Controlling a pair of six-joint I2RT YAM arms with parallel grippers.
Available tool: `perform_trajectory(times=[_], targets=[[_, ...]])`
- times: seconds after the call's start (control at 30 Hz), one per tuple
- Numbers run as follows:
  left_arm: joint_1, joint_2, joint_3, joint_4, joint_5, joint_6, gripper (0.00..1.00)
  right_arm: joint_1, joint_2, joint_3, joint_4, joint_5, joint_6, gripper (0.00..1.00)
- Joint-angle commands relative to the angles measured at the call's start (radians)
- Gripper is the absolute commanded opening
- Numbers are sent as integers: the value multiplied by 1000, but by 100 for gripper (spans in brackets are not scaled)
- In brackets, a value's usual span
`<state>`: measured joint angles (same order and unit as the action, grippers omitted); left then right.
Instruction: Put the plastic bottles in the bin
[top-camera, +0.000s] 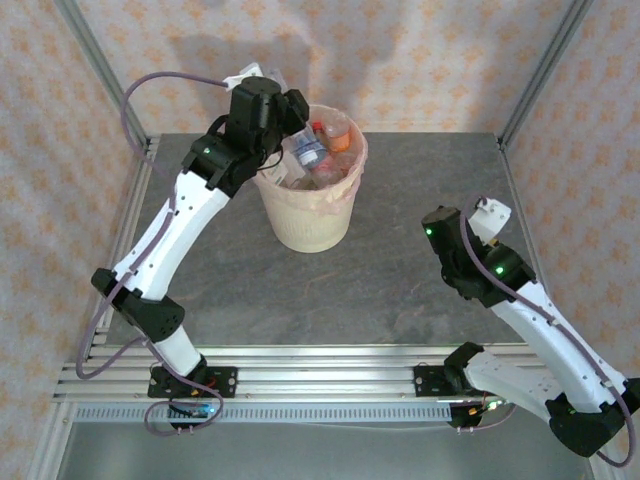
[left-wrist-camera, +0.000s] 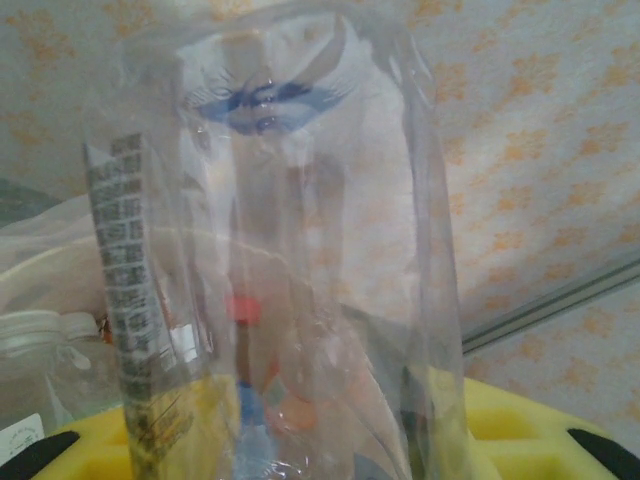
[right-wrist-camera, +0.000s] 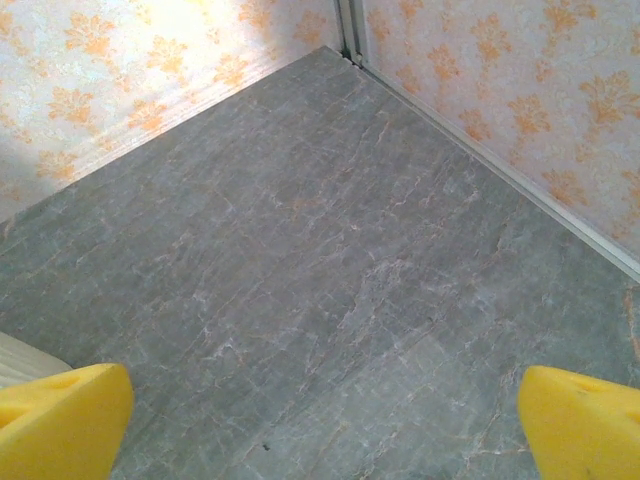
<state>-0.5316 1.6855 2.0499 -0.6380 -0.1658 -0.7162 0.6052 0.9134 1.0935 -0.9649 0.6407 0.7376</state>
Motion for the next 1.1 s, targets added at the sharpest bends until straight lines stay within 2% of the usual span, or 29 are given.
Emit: perform_trajectory(times=[0.0, 0.3, 0.57, 0.73, 0.9, 1.07], targets=[[-7, 17, 23, -41, -40, -40, 46, -4, -7, -14, -20, 38, 18, 99], [-8, 127, 76, -108, -108, -69, 48, -4, -7, 3, -28, 27, 14, 99], [-6, 157, 82, -129, -138, -71, 52, -4, -7, 0, -26, 24, 16, 99], [-7, 158, 78, -147, -151, -79, 62, -4, -7, -3, -24, 21, 20, 99], [-7, 156, 78, -155, -154, -80, 81, -4, -7, -6, -24, 20, 26, 99], [-5, 139, 79, -161, -186, -71, 83, -4, -7, -6, -24, 18, 28, 99]])
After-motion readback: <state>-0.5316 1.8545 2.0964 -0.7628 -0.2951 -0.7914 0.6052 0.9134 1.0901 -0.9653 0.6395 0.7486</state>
